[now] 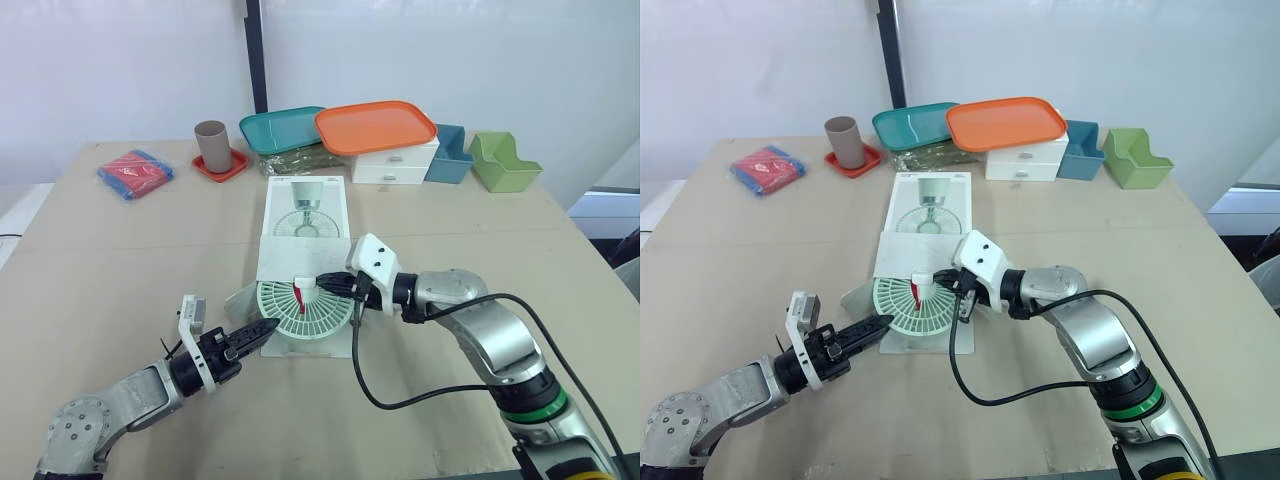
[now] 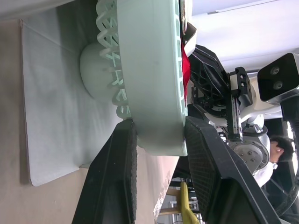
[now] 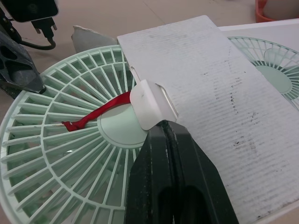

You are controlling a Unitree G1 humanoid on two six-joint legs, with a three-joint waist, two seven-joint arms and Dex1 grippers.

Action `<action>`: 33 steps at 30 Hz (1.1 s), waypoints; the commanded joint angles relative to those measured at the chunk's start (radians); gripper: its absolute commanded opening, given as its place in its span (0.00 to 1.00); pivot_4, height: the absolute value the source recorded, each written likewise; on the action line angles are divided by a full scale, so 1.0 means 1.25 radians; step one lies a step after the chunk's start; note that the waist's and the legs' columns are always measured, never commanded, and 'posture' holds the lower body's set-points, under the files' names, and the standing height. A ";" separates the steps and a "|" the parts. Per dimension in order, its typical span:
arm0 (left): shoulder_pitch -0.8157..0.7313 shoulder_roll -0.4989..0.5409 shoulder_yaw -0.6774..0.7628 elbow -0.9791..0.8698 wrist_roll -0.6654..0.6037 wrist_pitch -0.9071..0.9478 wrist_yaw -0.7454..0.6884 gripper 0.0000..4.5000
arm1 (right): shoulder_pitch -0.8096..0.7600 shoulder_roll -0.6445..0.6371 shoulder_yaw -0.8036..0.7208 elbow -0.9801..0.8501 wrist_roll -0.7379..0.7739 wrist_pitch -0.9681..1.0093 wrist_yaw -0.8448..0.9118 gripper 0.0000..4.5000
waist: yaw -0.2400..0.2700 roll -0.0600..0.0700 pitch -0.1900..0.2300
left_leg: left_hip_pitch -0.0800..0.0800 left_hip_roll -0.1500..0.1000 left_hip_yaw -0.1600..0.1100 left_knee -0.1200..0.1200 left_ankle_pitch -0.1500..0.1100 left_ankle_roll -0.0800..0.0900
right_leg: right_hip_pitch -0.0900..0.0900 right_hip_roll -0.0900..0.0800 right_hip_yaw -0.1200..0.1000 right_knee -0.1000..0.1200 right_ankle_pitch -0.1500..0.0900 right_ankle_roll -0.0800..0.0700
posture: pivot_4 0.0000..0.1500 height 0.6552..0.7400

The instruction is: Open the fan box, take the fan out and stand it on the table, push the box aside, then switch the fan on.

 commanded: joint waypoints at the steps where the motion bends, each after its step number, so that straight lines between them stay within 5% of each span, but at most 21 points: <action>1: 0.015 0.017 0.007 -0.033 -0.015 0.011 -0.016 0.23 | 0.002 0.004 0.007 0.004 -0.004 0.003 -0.003 0.00 | 0.000 0.000 0.000 | 0.000 0.000 0.000 0.000 0.000 0.000 | 0.000 0.000 0.000 0.000 0.000 0.000 | 1.00 1.00; 13: 0.167 0.125 0.023 -0.123 -0.102 0.064 -0.067 0.23 | -0.002 0.007 0.008 0.015 -0.008 -0.006 -0.001 0.00 | -0.001 0.000 0.001 | 0.000 0.002 0.000 0.000 0.000 0.001 | 0.000 0.001 0.000 -0.001 0.000 0.000 | 1.00 1.00; 33: 0.295 0.183 0.004 -0.186 -0.066 0.039 -0.110 0.23 | 0.001 0.007 0.012 0.022 -0.007 -0.016 0.007 0.00 | 0.000 0.003 0.002 | 0.000 0.007 0.003 0.000 -0.003 0.004 | 0.000 0.005 0.000 -0.003 0.000 0.000 | 1.00 1.00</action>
